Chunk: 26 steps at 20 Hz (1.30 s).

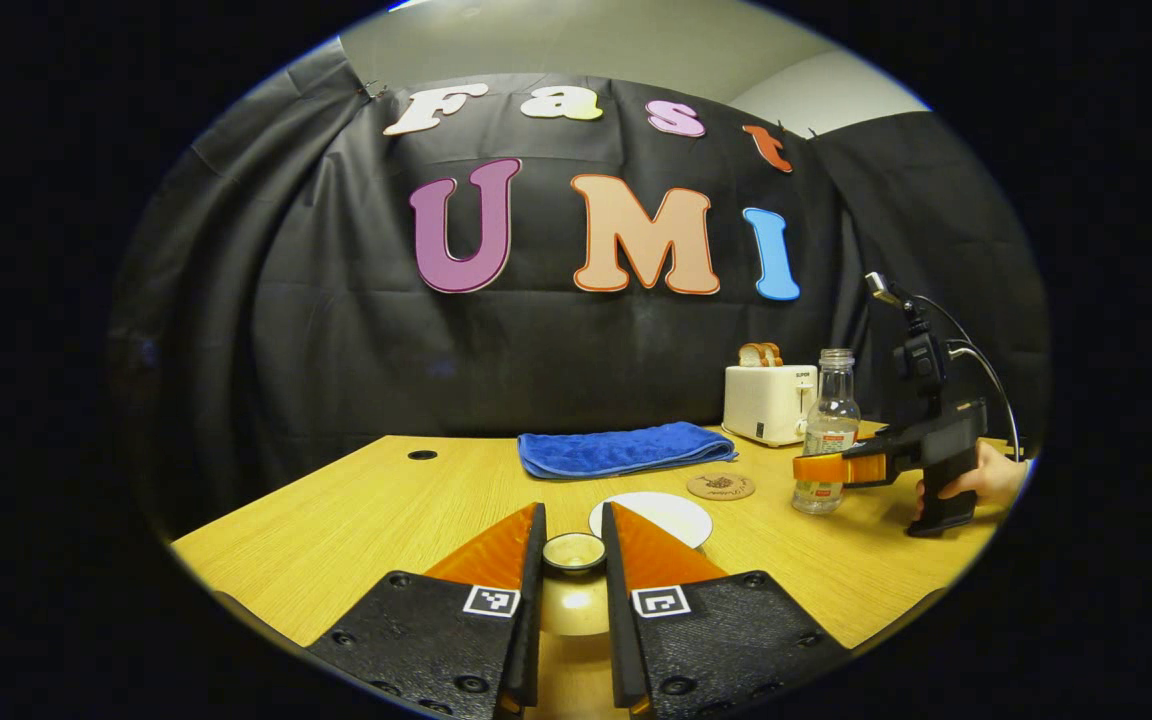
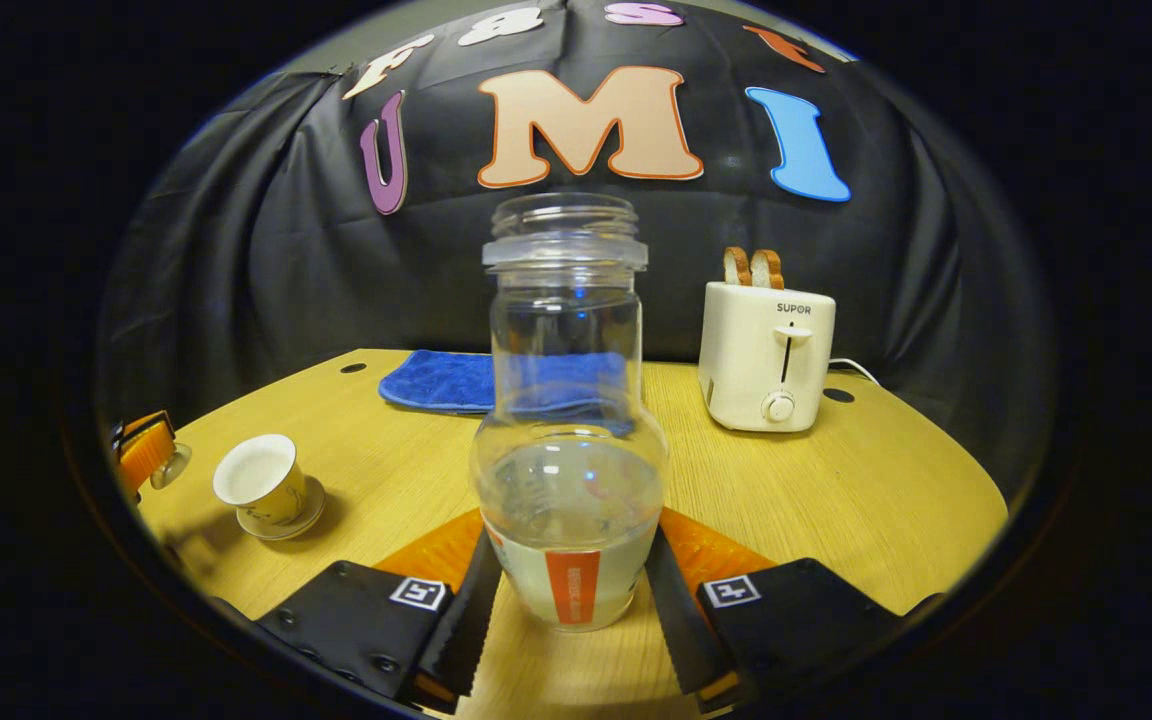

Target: Open the teacup lid with one hand, grasp the water bottle and pour water into the teacup with the other hand; after pouring, place the water bottle on the coaster and then close the teacup lid.

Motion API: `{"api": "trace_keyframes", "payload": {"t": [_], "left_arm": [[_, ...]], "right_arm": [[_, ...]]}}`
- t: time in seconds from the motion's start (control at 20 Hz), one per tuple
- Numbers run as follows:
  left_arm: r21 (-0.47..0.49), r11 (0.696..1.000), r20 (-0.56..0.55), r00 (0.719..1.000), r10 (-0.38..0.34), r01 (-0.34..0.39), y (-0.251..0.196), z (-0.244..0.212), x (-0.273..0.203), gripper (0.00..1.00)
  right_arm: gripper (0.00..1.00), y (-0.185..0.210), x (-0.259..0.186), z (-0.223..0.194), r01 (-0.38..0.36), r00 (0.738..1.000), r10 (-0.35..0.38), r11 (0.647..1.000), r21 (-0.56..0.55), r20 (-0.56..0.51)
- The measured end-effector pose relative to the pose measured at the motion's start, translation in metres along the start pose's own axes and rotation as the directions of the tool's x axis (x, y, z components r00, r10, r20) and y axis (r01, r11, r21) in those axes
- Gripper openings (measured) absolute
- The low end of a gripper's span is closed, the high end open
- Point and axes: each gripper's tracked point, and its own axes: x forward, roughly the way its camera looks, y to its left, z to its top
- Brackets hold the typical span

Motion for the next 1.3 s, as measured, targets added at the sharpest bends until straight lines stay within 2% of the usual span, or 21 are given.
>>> {"api": "trace_keyframes", "payload": {"t": [0.15,0.4,0.6,0.75,0.95,1.1,1.3], "left_arm": [[-0.001,1.000,-0.001,1.000,0.017,-0.017,0.008,0.000,0.000,0.26],[-0.002,0.999,-0.003,0.999,0.052,-0.052,0.022,-0.001,0.001,0.26],[-0.002,0.998,-0.004,0.998,0.060,-0.060,0.025,-0.002,0.002,0.27],[-0.002,0.998,-0.003,0.998,0.065,-0.065,0.026,-0.002,0.002,0.27],[-0.002,0.997,-0.003,0.997,0.074,-0.074,0.028,-0.002,0.001,0.26],[-0.002,0.997,-0.003,0.997,0.077,-0.077,0.028,-0.002,0.001,0.27],[-0.002,0.997,-0.002,0.997,0.077,-0.077,0.028,-0.001,0.001,0.26]], "right_arm": [[0.77,0.010,-0.004,0.000,-0.018,1.000,0.018,0.998,-0.059,0.001],[0.77,0.022,-0.017,0.025,0.001,0.999,0.011,0.975,-0.221,0.053],[0.77,0.030,-0.034,0.054,0.076,0.992,-0.027,0.907,-0.415,0.122],[0.77,0.036,-0.041,0.062,0.121,0.989,-0.053,0.834,-0.538,0.141],[0.77,0.042,-0.039,0.057,0.180,0.982,-0.092,0.706,-0.685,0.163],[0.77,0.052,-0.026,0.049,0.177,0.984,-0.107,0.624,-0.761,0.142],[0.77,0.060,-0.011,0.038,0.181,0.983,-0.112,0.491,-0.852,0.144]]}}
